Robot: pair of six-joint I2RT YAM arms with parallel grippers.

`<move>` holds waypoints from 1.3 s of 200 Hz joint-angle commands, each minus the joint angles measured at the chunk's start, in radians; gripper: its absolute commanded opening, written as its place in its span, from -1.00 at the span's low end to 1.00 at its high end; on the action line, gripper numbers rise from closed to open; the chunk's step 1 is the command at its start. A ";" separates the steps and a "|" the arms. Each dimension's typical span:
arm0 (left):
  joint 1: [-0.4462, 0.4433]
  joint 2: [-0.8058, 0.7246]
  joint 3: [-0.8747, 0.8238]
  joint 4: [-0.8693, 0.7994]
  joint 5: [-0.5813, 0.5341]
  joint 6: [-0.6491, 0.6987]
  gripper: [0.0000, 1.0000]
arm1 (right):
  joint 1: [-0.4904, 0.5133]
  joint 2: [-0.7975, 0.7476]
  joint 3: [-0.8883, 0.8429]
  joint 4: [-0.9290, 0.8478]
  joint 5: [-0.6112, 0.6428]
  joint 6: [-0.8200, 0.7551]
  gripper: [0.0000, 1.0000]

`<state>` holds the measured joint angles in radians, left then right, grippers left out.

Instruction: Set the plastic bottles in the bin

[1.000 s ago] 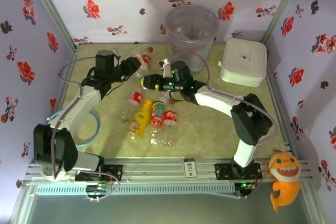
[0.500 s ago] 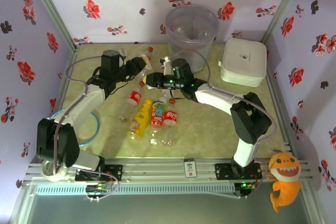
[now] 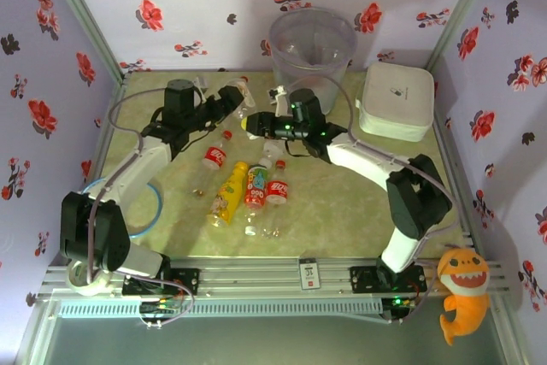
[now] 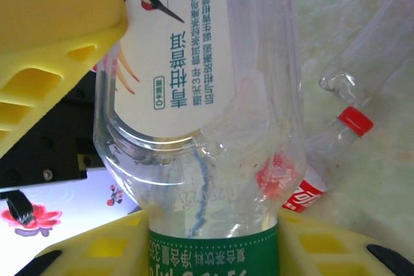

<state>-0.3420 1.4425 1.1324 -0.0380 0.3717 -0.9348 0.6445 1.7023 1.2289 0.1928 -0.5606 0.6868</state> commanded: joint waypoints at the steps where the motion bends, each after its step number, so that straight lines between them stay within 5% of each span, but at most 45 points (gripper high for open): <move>1: 0.051 -0.083 0.012 -0.056 0.002 0.073 0.90 | -0.048 -0.098 0.071 -0.153 0.046 -0.125 -0.32; 84: 0.165 -0.218 -0.118 -0.437 -0.145 0.379 0.89 | -0.268 -0.111 0.410 -0.464 0.250 -0.334 -0.38; 135: 0.167 -0.228 -0.185 -0.512 -0.218 0.445 0.89 | -0.416 0.131 0.770 -0.617 0.286 -0.428 -0.39; 182: 0.159 -0.177 -0.194 -0.549 -0.297 0.484 0.80 | -0.431 0.372 1.097 -0.811 0.325 -0.548 -0.39; 260: 0.121 -0.114 -0.184 -0.553 -0.357 0.520 0.78 | -0.431 0.425 1.064 -0.841 0.352 -0.621 -0.31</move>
<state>-0.2089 1.3033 0.9463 -0.5766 0.0437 -0.4450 0.2100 2.1399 2.2959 -0.6292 -0.2371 0.1219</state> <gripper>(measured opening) 0.893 0.414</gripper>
